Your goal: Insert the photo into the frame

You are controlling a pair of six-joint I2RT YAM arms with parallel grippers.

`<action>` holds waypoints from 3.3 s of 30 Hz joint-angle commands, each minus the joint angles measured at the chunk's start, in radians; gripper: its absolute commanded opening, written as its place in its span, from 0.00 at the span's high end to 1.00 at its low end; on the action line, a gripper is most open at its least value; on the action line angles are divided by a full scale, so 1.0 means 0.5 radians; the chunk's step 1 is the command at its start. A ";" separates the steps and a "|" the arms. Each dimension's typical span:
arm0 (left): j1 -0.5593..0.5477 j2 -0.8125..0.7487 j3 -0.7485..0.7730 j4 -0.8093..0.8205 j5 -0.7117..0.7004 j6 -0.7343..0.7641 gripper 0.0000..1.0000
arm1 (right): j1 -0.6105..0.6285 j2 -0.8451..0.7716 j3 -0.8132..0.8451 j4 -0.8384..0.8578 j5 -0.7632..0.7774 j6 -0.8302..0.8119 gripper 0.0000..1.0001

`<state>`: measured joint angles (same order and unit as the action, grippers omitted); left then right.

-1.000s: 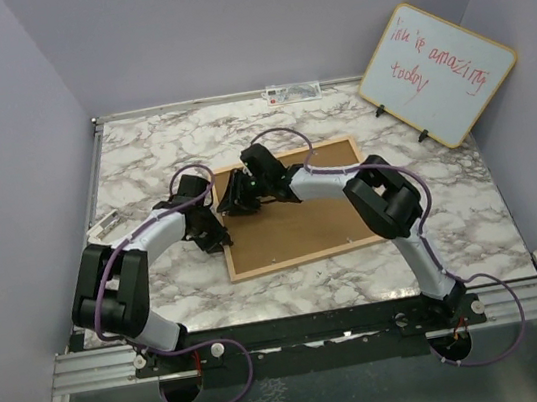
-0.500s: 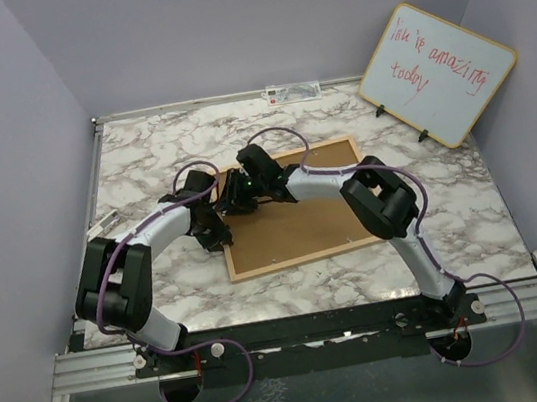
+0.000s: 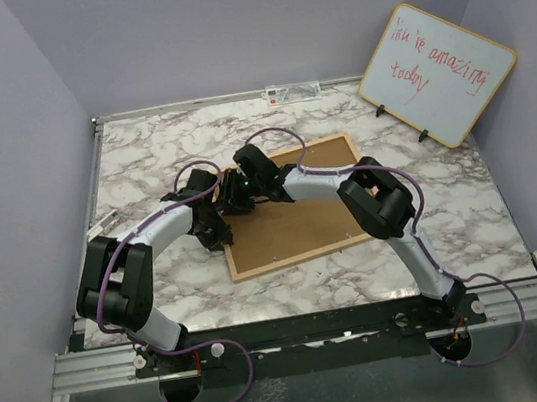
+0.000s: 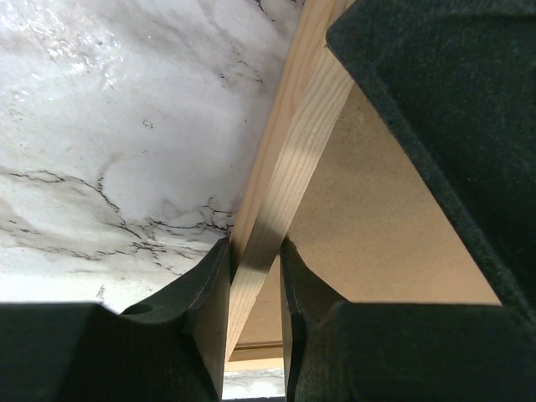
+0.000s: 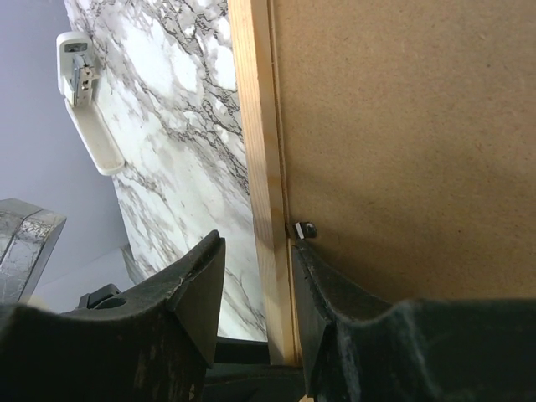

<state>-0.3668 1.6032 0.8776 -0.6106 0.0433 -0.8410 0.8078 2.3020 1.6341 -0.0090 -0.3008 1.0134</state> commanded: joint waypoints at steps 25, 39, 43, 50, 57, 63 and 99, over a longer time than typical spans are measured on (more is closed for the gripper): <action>0.102 0.194 0.856 0.129 -0.341 0.786 0.20 | -0.549 -1.443 -1.039 -0.601 0.298 -0.357 0.48; 0.169 1.325 2.018 0.116 0.345 1.426 0.11 | -0.677 -1.970 -1.622 -1.254 -0.152 -0.780 0.18; 0.169 1.375 2.020 0.119 0.448 1.498 0.10 | -0.684 -1.920 -1.755 -1.193 -0.298 -0.756 0.16; 0.177 1.252 1.778 0.131 0.500 1.491 0.16 | -0.748 -1.727 -1.776 -1.072 -0.228 -0.764 0.17; 0.218 1.020 1.524 0.139 0.440 1.358 0.34 | -0.889 -1.568 -1.694 -0.912 -0.080 -0.784 0.20; 0.227 0.735 1.123 0.157 0.247 1.102 0.54 | -1.014 -1.445 -1.605 -0.749 0.012 -0.771 0.25; 0.146 -0.393 -0.377 0.223 0.286 0.455 0.52 | -0.862 -1.199 -1.176 0.059 -0.195 -0.258 0.40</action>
<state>-0.2668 1.4151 0.7143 -0.4744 0.2127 -0.5938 0.2405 1.6691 1.1038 -0.1406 -0.2413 0.7383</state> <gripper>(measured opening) 0.485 0.615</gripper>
